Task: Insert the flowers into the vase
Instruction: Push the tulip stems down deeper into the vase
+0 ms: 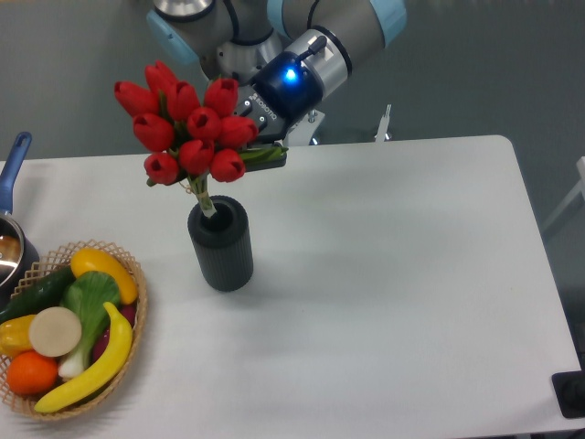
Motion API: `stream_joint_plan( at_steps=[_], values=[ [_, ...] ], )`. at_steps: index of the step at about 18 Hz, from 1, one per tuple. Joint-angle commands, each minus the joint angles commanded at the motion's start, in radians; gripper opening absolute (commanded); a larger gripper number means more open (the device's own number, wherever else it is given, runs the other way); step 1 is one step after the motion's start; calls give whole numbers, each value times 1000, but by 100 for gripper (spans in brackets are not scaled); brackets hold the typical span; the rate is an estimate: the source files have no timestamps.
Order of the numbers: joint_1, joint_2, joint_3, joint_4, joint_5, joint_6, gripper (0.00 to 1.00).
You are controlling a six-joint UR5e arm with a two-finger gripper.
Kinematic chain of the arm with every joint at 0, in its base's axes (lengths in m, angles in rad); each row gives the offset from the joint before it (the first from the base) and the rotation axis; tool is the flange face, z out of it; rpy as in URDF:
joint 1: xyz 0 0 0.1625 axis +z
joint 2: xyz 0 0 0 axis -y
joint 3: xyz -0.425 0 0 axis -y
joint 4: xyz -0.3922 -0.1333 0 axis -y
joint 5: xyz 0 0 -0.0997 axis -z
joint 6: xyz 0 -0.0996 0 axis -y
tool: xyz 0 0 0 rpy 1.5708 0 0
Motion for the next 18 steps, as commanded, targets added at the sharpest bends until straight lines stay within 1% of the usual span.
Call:
stream_joint_plan(
  at_steps=[2,4,8,14,17,18],
  values=[
    [0,0,-15,2,0,32,2],
    [15,0,-34,2,0,78,3],
    [18,9,-71,2,0,97,3],
    [20,18,-130,2,0,186,4],
    [18,26,-176,2,0,232,5],
    [18,26,-202,2,0,270,5]
  ],
)
